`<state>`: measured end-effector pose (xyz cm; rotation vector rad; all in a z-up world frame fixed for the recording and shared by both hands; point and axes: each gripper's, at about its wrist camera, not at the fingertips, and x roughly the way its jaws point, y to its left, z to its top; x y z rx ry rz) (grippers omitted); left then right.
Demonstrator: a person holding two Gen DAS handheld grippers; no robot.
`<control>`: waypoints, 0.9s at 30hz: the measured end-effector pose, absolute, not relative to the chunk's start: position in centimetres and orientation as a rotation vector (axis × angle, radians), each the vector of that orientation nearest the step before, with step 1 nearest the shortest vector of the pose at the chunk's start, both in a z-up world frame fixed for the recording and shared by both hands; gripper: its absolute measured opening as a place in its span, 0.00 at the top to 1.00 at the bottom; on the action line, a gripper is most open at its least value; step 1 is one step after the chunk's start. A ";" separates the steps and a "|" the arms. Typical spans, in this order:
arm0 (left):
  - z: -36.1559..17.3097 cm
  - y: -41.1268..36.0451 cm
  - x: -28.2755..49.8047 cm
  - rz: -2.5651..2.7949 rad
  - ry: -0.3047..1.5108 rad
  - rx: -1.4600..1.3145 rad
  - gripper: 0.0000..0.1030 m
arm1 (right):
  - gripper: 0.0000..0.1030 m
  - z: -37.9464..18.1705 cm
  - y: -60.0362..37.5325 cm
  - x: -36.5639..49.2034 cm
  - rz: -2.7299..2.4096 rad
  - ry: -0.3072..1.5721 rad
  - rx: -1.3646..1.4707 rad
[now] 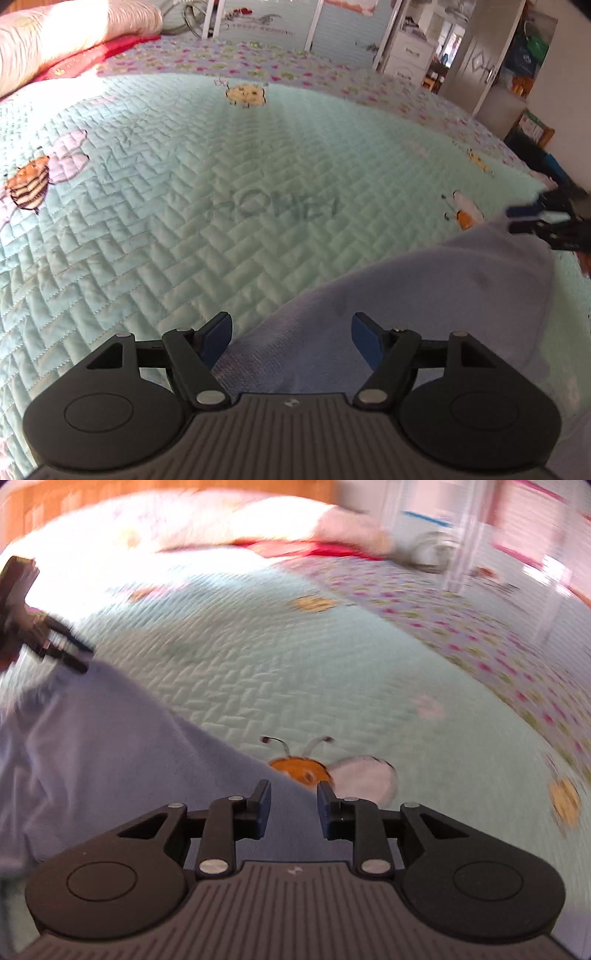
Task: Fold clothes
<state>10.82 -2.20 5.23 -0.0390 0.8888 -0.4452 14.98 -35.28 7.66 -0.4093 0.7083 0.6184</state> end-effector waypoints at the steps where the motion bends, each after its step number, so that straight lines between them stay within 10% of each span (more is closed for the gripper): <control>1: 5.1 -2.2 10.9 -0.454 0.891 -0.028 0.28 | 0.63 7.2 -34.6 15.8 0.637 0.712 -0.456; 15: 4.3 -3.0 11.5 -0.494 0.890 0.033 0.27 | 0.51 4.3 -33.9 21.2 0.831 0.900 -0.498; 23: 4.4 -3.4 10.7 -0.474 0.872 0.072 0.26 | 0.96 4.8 -32.5 19.2 0.792 0.950 -0.477; 27: 5.4 -3.5 9.8 -0.474 0.856 0.090 0.26 | 0.99 7.0 -32.1 15.9 0.733 0.798 -0.587</control>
